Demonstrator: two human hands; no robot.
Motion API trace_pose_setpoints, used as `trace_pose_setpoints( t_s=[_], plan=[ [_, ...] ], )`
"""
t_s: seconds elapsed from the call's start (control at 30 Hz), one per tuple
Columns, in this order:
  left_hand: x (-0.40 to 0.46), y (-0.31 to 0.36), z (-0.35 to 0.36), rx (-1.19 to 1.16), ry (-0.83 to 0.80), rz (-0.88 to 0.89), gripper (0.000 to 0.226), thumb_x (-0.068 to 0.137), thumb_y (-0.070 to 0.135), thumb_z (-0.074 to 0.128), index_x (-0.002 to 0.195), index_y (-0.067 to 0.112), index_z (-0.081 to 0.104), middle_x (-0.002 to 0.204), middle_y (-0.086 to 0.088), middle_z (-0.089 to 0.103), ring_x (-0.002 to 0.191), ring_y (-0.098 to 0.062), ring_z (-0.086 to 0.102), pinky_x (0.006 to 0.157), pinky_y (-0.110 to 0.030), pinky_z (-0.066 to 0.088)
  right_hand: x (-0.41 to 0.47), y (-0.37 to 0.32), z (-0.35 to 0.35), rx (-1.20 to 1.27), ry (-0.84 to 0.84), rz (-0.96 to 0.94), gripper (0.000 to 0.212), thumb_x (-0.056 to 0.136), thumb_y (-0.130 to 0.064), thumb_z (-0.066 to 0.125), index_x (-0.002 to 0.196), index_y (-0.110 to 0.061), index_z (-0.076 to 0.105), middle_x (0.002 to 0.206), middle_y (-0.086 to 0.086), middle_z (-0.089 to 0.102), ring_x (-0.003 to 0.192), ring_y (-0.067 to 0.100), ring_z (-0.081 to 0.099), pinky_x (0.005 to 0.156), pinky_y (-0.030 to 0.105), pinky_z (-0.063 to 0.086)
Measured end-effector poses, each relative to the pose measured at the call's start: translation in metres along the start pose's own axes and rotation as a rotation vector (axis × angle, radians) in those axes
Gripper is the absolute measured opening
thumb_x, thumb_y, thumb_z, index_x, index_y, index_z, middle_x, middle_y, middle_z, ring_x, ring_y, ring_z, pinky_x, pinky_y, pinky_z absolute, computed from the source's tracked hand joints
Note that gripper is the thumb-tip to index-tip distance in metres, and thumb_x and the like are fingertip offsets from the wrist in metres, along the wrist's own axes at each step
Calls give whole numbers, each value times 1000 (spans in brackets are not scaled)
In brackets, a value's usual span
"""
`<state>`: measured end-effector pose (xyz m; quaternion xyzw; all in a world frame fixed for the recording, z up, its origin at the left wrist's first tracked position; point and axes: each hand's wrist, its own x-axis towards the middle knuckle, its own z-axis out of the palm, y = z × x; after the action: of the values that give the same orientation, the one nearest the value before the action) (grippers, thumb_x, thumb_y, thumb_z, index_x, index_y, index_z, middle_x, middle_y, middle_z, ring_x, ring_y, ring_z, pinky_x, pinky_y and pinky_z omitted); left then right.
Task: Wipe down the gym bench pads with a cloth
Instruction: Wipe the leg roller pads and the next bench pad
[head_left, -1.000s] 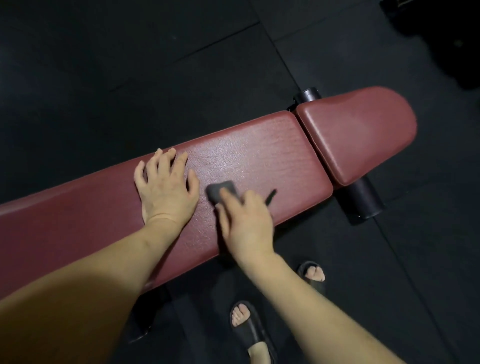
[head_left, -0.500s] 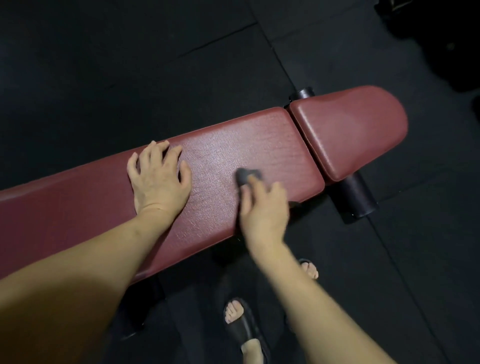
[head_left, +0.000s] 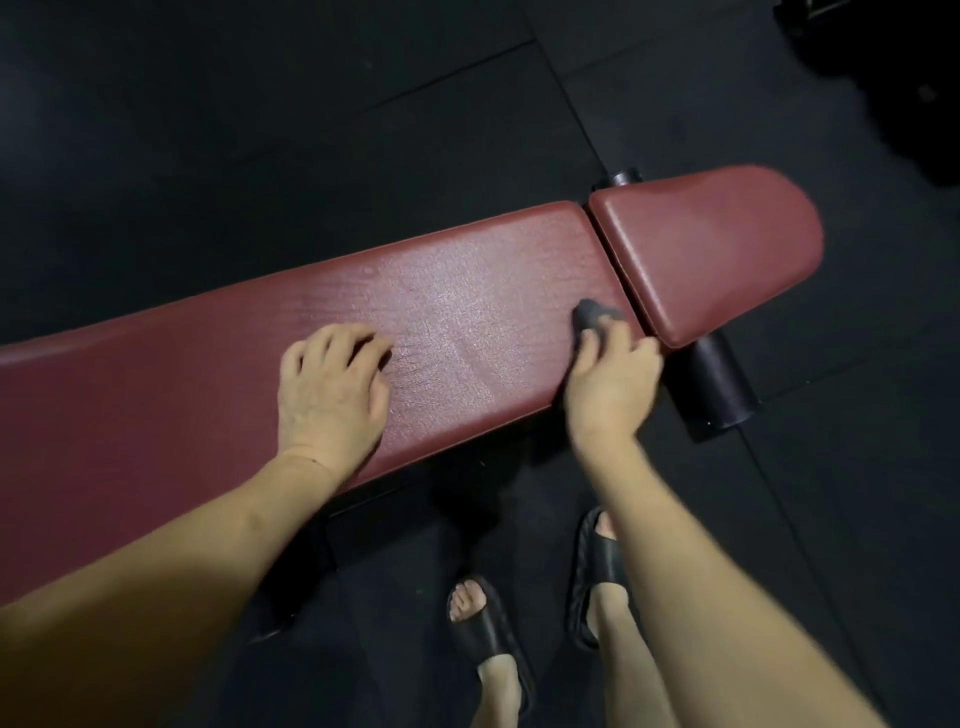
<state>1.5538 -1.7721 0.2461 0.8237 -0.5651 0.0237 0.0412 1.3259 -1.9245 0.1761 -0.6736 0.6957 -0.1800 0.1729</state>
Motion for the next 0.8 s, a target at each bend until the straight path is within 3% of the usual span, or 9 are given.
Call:
trace_pose_setpoints(
  t_s=[0.13,0.23,0.3,0.4,0.5,0.57,0.7,0.73,0.8],
  plan=[
    [-29,-1,0,30,-37,-52,40,87,22,51,124,20,67,132,1,60,126,-26,52,103,-46,35,-111,-69,-7,175,-220,-383,33,99,-38,55,122,-18,68,89,14,52,78,35,52,64,41,45],
    [-35,-3,2,72,-77,-61,40,88,22,51,125,22,65,136,1,58,130,-27,51,106,-48,34,-102,-56,-8,136,-272,-687,30,97,-38,59,122,-22,66,88,13,54,77,35,54,60,41,46],
    [-33,-1,3,83,-110,-81,40,89,25,49,126,24,64,137,2,57,131,-26,49,110,-49,32,-52,-21,-5,33,-211,-585,28,97,-41,56,118,-25,63,90,15,55,80,38,55,61,46,51],
    [-33,0,2,83,-145,-105,41,91,28,44,128,27,61,138,4,54,134,-23,46,115,-51,27,12,16,-10,-49,-103,-210,32,100,-40,53,120,-17,64,103,20,55,96,43,55,76,51,54],
    [-32,1,0,79,-160,-122,42,92,30,40,129,27,61,138,6,53,135,-20,45,117,-51,25,-1,-11,-6,-55,-45,-96,29,100,-31,58,119,-9,65,101,24,56,93,45,57,77,50,50],
    [-32,1,0,63,-156,-153,43,93,30,39,129,26,62,138,7,53,135,-18,45,118,-50,23,-34,-53,2,19,-65,-217,25,98,-28,62,113,-10,68,94,22,59,85,42,58,71,48,49],
    [-31,1,-1,46,-156,-184,45,93,33,37,131,25,61,139,6,53,134,-17,45,121,-51,20,-68,-118,17,135,-240,-741,24,98,-28,62,112,-11,70,85,16,55,74,36,55,59,43,45],
    [-30,1,-1,55,-168,-179,46,93,33,37,132,26,60,140,7,52,134,-18,45,121,-52,20,-57,-118,18,127,-252,-812,23,98,-30,62,111,-13,71,84,15,54,74,35,54,56,43,44],
    [-30,1,-1,70,-190,-168,46,94,35,36,133,27,59,140,8,51,135,-18,44,121,-52,18,-20,-102,19,59,-253,-736,23,97,-33,63,113,-18,72,89,17,57,81,38,57,61,44,47]
  ],
)
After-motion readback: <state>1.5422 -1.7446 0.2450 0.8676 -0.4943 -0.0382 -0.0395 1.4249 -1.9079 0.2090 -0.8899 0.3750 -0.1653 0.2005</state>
